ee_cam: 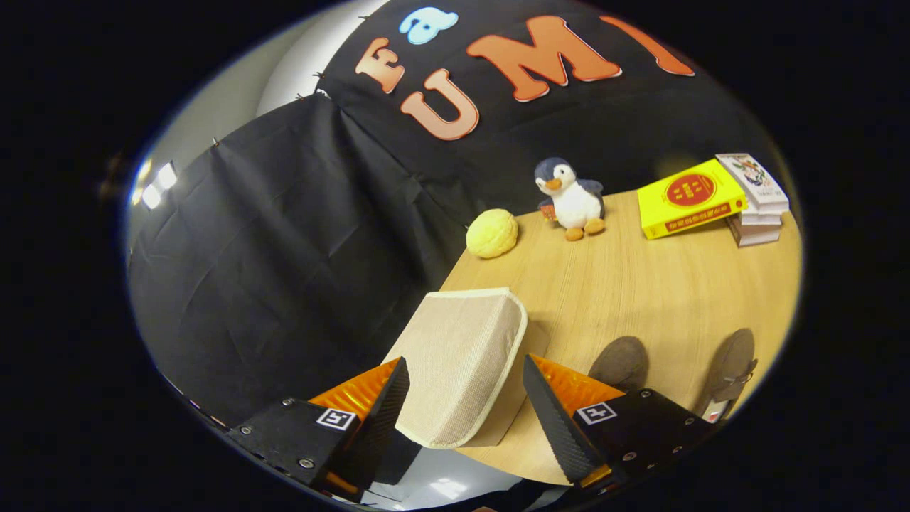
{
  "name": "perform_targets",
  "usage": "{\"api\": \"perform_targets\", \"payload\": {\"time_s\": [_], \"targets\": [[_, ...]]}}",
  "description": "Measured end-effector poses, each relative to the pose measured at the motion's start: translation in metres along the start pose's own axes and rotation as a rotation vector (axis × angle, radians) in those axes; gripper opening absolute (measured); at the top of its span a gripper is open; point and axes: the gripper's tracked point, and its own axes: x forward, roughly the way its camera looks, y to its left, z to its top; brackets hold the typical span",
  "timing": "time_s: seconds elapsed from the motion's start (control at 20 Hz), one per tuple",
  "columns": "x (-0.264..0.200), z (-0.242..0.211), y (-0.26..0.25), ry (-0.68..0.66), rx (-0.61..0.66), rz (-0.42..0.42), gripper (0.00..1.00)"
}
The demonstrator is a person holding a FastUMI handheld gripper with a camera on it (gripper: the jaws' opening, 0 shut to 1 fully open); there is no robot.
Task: Open the storage box then place both shoes into the box .Put the left shoe in first, then the right shoe, with the right side of both shoes facing outward in a uniform manner.
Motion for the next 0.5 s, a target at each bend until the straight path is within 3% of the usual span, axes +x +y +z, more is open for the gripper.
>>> {"api": "perform_targets", "payload": {"time_s": [0.5], "targets": [[0.072, -0.067, -0.025, 0.210, 0.091, 0.030, 0.97]]}}
